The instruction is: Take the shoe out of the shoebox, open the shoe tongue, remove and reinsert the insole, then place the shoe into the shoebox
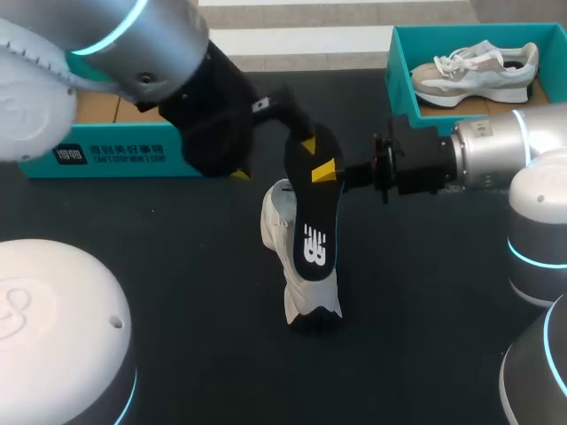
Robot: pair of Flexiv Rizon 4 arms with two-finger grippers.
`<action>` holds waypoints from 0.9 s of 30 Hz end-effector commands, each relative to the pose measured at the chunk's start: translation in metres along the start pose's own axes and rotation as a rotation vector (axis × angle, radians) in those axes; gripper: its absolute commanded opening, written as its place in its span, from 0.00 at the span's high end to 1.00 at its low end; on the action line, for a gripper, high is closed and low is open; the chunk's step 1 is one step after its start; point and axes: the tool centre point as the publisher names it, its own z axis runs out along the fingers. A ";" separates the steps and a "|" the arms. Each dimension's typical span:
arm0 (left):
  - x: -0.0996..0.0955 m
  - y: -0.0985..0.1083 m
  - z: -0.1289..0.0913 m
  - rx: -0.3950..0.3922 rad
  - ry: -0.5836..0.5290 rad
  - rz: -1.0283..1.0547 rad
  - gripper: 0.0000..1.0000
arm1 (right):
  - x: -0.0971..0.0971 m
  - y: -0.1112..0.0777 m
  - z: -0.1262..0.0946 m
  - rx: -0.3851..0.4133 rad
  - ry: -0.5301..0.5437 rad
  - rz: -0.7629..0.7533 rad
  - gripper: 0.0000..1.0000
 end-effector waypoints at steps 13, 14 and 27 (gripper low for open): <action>-0.023 0.034 0.003 -0.017 0.443 -0.024 0.00 | -0.002 -0.001 0.006 -0.003 0.012 -0.006 1.00; -0.023 0.035 0.004 -0.023 0.454 -0.021 0.00 | -0.002 -0.001 0.005 -0.003 0.012 -0.007 1.00; -0.015 0.046 0.001 0.005 0.485 -0.029 0.00 | -0.001 -0.001 0.004 0.000 0.009 -0.011 1.00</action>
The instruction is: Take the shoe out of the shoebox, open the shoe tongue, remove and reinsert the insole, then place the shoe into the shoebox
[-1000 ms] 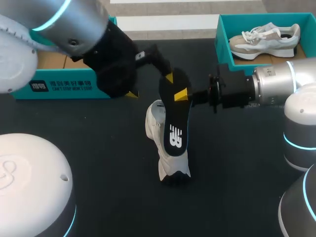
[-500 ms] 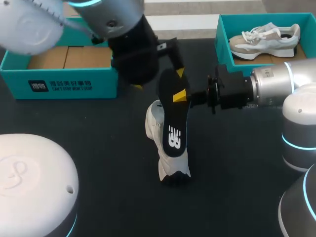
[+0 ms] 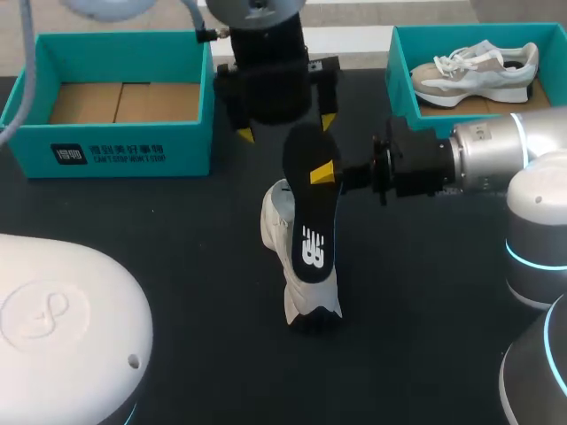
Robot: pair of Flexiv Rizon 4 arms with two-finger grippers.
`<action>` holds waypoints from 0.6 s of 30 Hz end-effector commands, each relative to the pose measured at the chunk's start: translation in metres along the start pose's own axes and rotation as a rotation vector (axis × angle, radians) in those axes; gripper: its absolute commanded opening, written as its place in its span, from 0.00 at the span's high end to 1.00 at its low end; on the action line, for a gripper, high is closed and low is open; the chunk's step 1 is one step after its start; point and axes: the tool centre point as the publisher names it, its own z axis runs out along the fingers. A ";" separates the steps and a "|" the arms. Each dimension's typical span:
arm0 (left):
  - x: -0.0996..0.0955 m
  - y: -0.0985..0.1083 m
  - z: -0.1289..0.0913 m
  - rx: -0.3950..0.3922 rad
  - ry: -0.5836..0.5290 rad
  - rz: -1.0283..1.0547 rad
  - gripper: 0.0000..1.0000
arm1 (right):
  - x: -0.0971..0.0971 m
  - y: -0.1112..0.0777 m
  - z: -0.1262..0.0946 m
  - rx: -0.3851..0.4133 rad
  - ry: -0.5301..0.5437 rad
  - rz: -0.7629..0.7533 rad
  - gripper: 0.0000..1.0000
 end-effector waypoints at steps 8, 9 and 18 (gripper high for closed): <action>-0.003 0.007 -0.001 0.000 0.077 0.001 0.00 | 0.001 0.001 -0.001 0.004 -0.005 -0.001 1.00; -0.004 0.007 -0.001 0.000 0.068 0.000 0.00 | 0.001 0.001 -0.001 0.004 -0.005 -0.001 1.00; -0.006 0.008 0.000 0.012 0.035 0.010 0.00 | 0.001 0.002 0.000 0.006 -0.002 -0.003 1.00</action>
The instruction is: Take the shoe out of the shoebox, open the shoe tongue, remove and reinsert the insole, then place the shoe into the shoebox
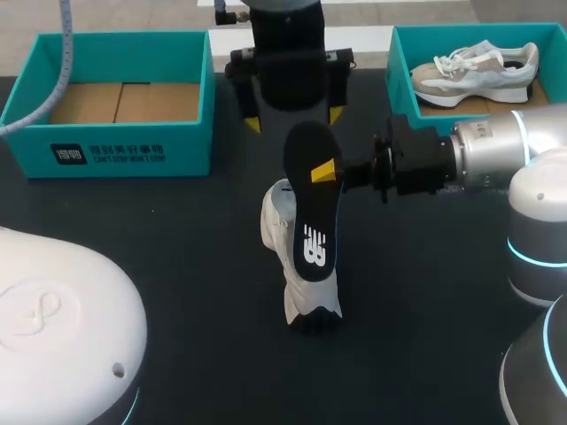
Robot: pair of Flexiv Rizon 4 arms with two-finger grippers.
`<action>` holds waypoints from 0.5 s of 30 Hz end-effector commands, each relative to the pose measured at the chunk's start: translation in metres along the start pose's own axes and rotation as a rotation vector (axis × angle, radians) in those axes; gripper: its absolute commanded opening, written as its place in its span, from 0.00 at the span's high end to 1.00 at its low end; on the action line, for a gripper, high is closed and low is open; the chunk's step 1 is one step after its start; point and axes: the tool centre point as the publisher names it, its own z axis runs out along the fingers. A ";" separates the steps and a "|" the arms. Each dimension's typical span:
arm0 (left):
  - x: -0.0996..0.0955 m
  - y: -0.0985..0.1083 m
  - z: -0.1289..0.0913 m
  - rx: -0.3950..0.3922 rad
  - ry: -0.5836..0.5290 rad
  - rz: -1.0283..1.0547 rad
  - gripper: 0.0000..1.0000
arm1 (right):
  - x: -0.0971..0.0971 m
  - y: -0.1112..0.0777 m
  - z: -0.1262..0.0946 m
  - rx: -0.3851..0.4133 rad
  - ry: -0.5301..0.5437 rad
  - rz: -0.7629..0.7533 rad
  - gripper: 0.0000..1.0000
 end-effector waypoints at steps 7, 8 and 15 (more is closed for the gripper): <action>0.008 -0.004 0.004 -0.028 -0.198 0.083 0.00 | -0.001 0.000 -0.001 -0.009 0.000 -0.001 1.00; 0.010 -0.005 0.003 -0.036 -0.245 0.089 0.00 | -0.001 0.000 -0.001 -0.010 0.001 -0.001 1.00; 0.030 -0.003 0.005 -0.025 -0.530 -0.005 0.00 | 0.000 -0.001 -0.005 -0.022 -0.001 -0.001 1.00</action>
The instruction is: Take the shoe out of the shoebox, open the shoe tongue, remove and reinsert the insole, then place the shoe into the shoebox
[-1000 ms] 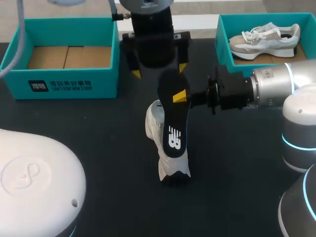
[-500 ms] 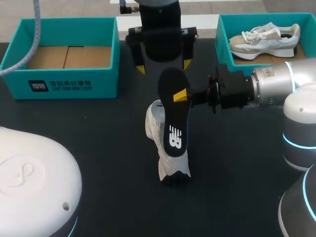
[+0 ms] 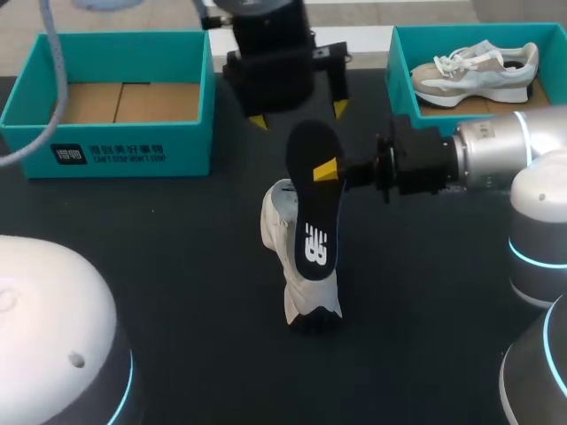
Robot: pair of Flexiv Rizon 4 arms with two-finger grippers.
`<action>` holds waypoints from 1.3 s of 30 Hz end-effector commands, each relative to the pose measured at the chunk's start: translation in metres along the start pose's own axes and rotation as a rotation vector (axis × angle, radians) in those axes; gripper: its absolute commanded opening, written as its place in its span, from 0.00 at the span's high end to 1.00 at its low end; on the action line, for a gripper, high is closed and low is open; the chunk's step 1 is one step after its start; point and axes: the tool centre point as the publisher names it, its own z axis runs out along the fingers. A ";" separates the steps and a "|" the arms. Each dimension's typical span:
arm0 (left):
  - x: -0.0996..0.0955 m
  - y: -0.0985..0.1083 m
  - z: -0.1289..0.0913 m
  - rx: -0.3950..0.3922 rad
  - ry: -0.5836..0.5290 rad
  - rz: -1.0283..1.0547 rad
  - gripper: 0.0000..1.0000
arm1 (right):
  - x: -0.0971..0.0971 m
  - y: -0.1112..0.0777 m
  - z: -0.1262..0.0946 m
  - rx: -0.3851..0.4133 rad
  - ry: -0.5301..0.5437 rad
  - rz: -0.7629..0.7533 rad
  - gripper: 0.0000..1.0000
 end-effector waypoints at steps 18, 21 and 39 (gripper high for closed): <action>0.074 -0.016 0.008 0.008 -0.753 -0.151 0.00 | 0.001 -0.003 -0.004 -0.012 -0.001 0.003 1.00; 0.074 -0.016 0.008 0.008 -0.753 -0.151 0.00 | 0.001 -0.003 -0.004 -0.010 0.000 0.002 1.00; 0.079 -0.014 0.019 0.018 -0.836 -0.177 0.00 | 0.010 -0.002 -0.006 -0.015 0.023 -0.016 1.00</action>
